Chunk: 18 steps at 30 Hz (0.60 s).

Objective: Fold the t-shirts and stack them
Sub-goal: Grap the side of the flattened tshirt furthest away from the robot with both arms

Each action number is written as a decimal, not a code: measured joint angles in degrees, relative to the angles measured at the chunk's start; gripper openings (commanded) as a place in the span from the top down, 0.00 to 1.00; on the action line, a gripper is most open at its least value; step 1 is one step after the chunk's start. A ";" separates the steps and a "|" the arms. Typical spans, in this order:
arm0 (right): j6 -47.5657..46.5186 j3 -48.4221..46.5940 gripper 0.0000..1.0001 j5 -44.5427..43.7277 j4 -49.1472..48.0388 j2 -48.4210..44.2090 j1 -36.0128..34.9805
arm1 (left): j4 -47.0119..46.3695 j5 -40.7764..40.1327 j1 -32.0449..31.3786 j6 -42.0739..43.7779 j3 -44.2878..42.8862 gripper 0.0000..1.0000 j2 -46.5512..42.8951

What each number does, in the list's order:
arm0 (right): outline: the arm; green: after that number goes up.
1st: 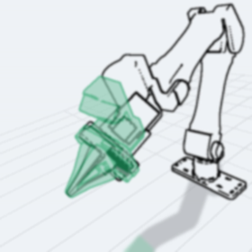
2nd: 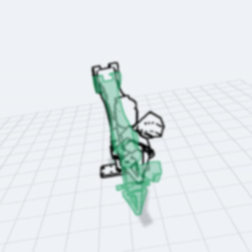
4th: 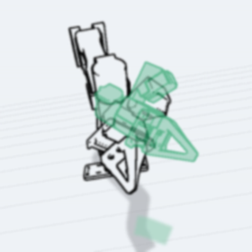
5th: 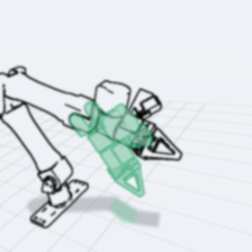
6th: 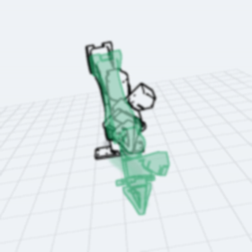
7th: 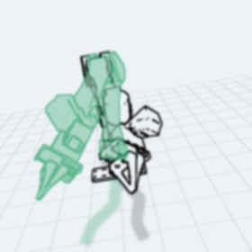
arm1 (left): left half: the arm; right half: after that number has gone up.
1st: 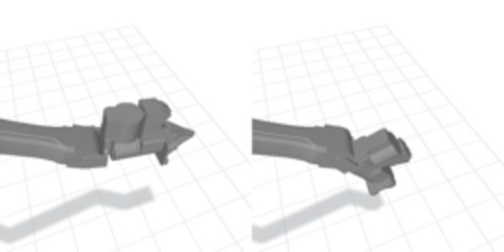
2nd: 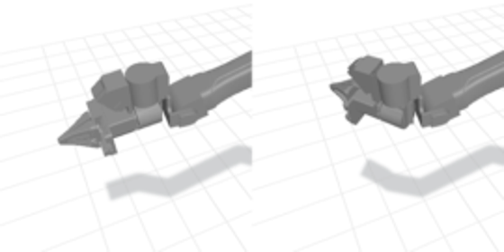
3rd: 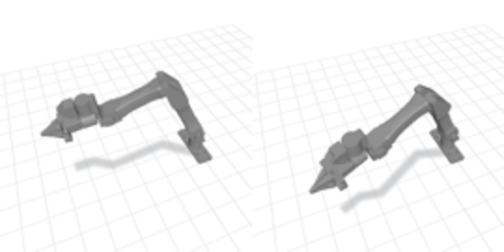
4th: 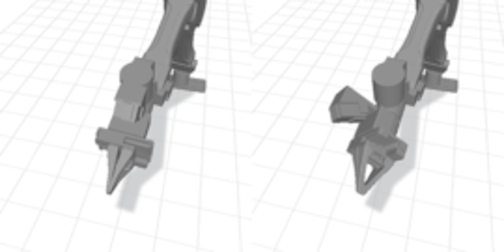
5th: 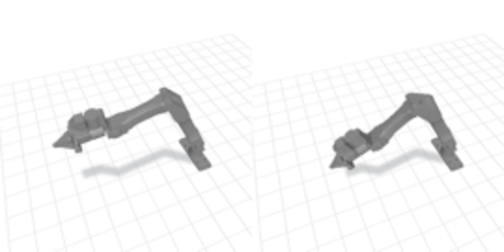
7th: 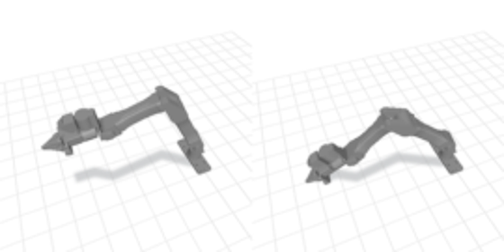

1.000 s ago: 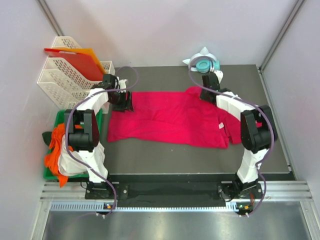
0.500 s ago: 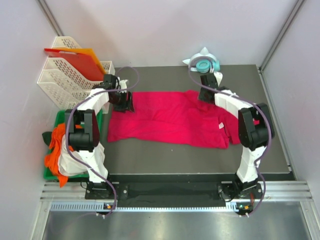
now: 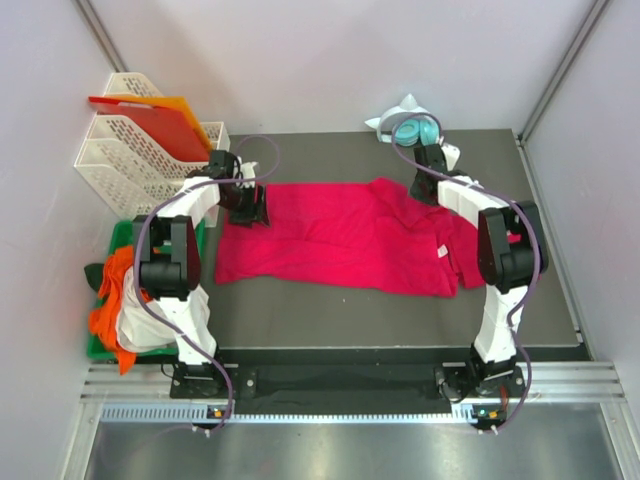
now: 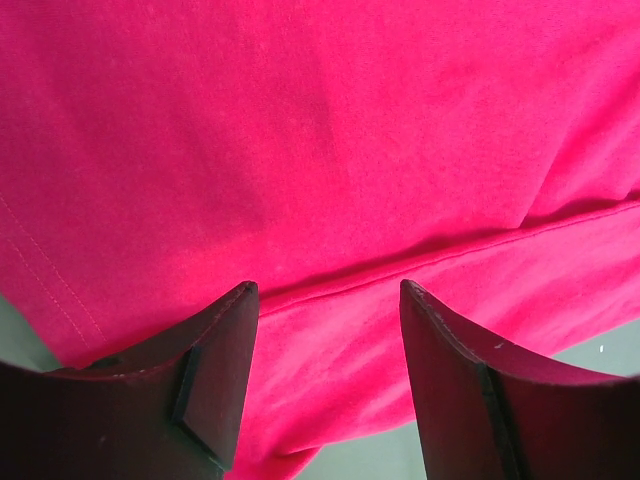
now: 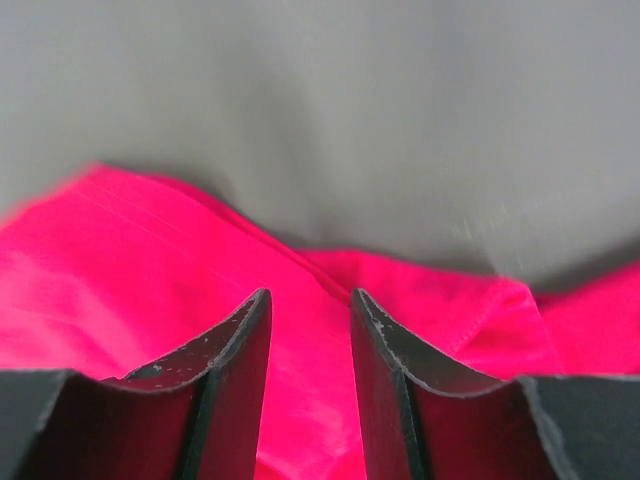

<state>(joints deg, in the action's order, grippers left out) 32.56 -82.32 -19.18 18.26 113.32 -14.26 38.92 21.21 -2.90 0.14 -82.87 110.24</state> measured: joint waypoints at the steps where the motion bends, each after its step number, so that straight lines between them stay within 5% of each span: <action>1: 0.13 0.94 0.62 0.02 0.15 0.00 -0.02 | 0.02 0.00 0.00 0.00 0.00 0.37 0.15; 18: 1.68 8.02 0.61 -0.85 -0.52 -3.76 0.26 | -0.37 0.22 0.00 0.00 0.00 0.37 0.31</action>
<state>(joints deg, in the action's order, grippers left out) 34.24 -74.30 -20.03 17.74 109.56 -14.00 38.54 21.43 -2.90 0.14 -82.87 110.54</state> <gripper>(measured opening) 0.386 0.633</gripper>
